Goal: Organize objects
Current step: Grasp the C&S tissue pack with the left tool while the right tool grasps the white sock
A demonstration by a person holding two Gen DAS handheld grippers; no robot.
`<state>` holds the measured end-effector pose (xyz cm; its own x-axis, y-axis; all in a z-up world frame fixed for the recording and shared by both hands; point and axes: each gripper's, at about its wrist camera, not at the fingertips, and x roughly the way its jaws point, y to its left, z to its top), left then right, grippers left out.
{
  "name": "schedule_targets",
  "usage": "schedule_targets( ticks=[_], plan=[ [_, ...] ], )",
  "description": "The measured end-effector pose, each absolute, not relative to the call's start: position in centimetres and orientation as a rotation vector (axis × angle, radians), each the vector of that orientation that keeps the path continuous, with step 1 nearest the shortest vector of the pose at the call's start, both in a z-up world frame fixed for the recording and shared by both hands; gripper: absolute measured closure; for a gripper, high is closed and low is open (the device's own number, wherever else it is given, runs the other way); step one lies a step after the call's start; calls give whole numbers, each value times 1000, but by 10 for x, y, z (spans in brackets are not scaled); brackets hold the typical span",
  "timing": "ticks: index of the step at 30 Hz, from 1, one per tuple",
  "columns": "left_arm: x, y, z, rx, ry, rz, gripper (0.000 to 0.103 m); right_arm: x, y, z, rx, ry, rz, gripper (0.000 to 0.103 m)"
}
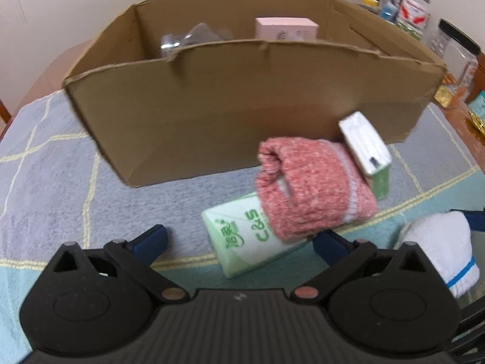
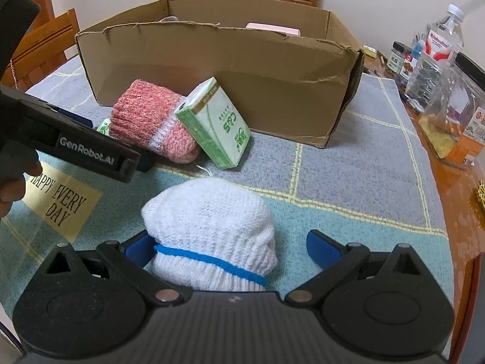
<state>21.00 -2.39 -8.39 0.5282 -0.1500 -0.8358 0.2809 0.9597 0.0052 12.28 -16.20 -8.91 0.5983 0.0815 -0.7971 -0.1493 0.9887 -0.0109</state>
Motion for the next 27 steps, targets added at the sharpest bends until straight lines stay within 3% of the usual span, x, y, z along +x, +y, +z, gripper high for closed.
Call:
schedule_targets(
  ticks=[15,20,27],
  plan=[
    [212,0,-84,262,906,-326,1,126,-163,-91,-87,917,157,0],
    [219,-9,-82,295,866,-411,16,126,-163,-91,-88,913,158,0],
    [227,-11,-84,233,861,-462,25,127,-163,-90,-87,919,161,0]
  ],
)
